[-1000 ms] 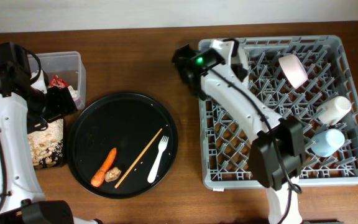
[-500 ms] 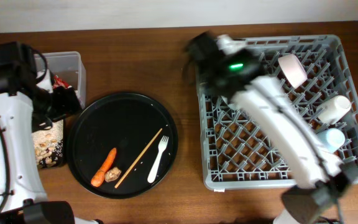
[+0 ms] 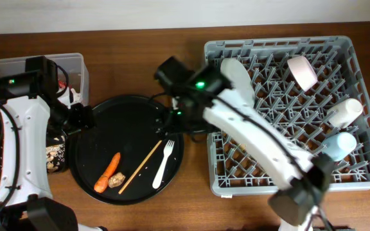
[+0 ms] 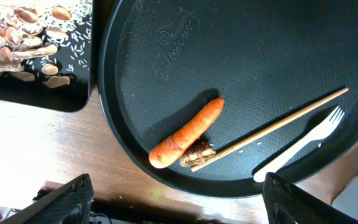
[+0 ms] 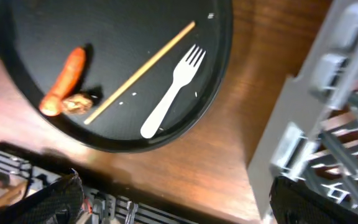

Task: Sort waste into correct bins and load items into the dishwasher rack
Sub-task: 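Reach right gripper to the white fork and grasp it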

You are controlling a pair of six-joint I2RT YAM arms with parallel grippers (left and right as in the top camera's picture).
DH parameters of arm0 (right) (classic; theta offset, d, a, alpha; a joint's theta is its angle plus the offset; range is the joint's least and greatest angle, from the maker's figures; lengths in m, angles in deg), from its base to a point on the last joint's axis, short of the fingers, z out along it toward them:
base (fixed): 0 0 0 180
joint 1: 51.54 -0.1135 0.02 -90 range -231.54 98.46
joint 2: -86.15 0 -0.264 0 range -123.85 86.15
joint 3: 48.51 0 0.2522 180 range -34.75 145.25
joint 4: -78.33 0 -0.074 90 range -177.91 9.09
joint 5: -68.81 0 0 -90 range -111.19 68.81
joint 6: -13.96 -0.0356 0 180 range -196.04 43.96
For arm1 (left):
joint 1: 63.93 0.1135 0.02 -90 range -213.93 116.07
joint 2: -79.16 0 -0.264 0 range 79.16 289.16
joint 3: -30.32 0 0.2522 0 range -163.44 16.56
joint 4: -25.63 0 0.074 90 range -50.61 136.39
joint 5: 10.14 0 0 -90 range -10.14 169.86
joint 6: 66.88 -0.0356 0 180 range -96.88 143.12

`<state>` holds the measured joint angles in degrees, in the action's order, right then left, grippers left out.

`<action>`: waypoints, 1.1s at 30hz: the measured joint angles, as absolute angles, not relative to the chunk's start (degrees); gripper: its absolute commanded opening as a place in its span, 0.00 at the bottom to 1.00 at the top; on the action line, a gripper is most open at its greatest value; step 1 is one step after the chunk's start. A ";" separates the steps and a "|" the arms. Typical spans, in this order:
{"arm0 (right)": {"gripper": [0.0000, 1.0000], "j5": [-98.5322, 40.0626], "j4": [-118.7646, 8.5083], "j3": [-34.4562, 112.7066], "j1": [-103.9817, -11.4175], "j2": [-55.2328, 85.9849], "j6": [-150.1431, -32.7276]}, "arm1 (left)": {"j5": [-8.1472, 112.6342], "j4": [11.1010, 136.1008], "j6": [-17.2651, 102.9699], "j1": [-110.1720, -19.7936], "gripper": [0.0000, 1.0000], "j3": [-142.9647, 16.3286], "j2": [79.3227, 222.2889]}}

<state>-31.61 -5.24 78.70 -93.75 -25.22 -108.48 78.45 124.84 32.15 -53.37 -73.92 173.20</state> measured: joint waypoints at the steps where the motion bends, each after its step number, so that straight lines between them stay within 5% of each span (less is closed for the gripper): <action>1: 0.99 -31.61 -5.59 78.70 -94.36 -27.58 -109.31 | 78.45 124.84 32.15 -53.10 0.86 -73.92 173.20; 7: 1.00 -31.65 -10.03 78.68 -97.49 -41.62 -115.13 | 78.47 124.17 32.15 -52.91 0.86 -73.92 173.20; 22: 0.72 -29.22 -20.89 73.82 -97.49 -48.15 -126.03 | 78.47 123.97 32.13 -52.91 0.86 -73.92 173.20; 26: 0.60 -27.21 -23.42 71.40 -97.56 -47.39 -129.86 | 78.62 123.99 32.15 -52.91 0.86 -73.92 173.20; 30: 0.37 -26.23 -23.69 70.89 -97.53 -47.08 -130.56 | 78.67 123.97 32.15 -52.91 0.86 -73.92 173.20; 33: 0.31 -26.16 -23.82 70.81 -97.53 -47.04 -130.87 | 78.65 123.95 32.15 -52.91 0.86 -73.92 173.20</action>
